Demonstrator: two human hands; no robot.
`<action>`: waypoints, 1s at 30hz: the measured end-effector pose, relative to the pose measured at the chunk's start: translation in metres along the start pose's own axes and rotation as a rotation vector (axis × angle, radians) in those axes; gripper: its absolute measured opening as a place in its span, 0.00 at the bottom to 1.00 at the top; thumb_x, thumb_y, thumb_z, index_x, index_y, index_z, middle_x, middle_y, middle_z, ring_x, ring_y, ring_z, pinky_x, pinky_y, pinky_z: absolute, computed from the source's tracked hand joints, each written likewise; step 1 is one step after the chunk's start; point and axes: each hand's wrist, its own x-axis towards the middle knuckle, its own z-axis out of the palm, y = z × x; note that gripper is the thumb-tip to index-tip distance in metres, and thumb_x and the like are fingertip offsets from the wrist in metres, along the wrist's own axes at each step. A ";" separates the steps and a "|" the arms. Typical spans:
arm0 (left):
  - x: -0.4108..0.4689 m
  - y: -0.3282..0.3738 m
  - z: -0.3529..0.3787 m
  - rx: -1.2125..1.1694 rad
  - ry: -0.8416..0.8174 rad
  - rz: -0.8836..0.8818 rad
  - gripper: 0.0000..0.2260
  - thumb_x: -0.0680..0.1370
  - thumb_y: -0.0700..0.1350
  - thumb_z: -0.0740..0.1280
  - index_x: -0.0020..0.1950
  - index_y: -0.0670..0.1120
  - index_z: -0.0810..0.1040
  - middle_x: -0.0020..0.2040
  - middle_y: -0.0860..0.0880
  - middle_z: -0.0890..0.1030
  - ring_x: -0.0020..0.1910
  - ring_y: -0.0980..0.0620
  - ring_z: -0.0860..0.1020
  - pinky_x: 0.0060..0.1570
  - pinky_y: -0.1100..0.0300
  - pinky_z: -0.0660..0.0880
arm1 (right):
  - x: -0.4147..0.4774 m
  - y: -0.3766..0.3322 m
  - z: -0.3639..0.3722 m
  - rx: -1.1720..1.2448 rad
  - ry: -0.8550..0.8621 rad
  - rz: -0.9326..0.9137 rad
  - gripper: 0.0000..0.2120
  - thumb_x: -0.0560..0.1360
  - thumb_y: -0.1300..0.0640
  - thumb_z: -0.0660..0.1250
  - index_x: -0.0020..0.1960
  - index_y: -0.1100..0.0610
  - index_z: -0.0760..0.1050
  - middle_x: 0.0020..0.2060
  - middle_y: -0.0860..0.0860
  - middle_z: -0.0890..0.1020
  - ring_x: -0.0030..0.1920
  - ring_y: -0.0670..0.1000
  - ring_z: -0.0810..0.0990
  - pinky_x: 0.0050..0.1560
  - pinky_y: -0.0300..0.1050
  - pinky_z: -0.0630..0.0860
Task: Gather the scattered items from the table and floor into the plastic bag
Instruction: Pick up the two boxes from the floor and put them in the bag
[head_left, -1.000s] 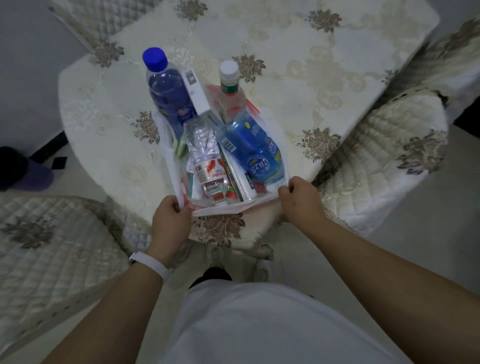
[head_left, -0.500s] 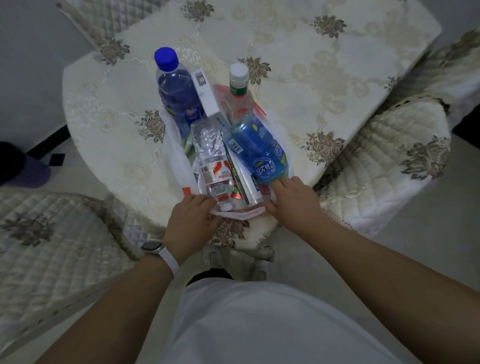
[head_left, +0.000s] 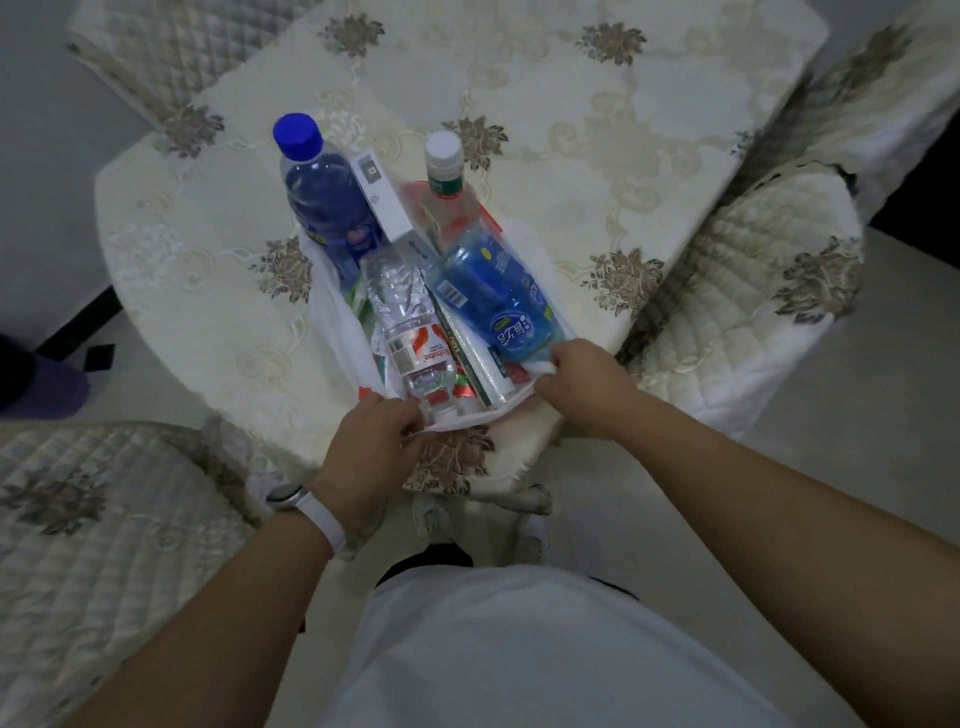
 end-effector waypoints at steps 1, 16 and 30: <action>-0.001 0.000 -0.001 -0.018 0.001 0.000 0.14 0.74 0.46 0.75 0.37 0.52 0.70 0.33 0.54 0.70 0.35 0.49 0.68 0.41 0.51 0.71 | -0.002 -0.002 -0.003 0.123 0.001 -0.004 0.06 0.74 0.55 0.67 0.41 0.56 0.73 0.36 0.50 0.74 0.40 0.53 0.77 0.33 0.42 0.64; -0.008 0.023 -0.012 -0.167 0.041 -0.201 0.08 0.78 0.50 0.68 0.41 0.50 0.75 0.37 0.54 0.75 0.37 0.57 0.73 0.35 0.56 0.71 | -0.031 -0.024 -0.025 0.197 0.017 -0.149 0.12 0.73 0.57 0.67 0.36 0.54 0.65 0.31 0.49 0.71 0.33 0.50 0.68 0.34 0.45 0.64; 0.150 0.087 -0.038 -0.858 -0.033 -0.286 0.39 0.74 0.44 0.76 0.78 0.48 0.56 0.55 0.60 0.74 0.55 0.57 0.78 0.42 0.66 0.78 | -0.037 0.005 -0.034 0.227 0.028 -0.122 0.16 0.73 0.53 0.68 0.32 0.51 0.63 0.28 0.46 0.70 0.29 0.42 0.68 0.27 0.34 0.61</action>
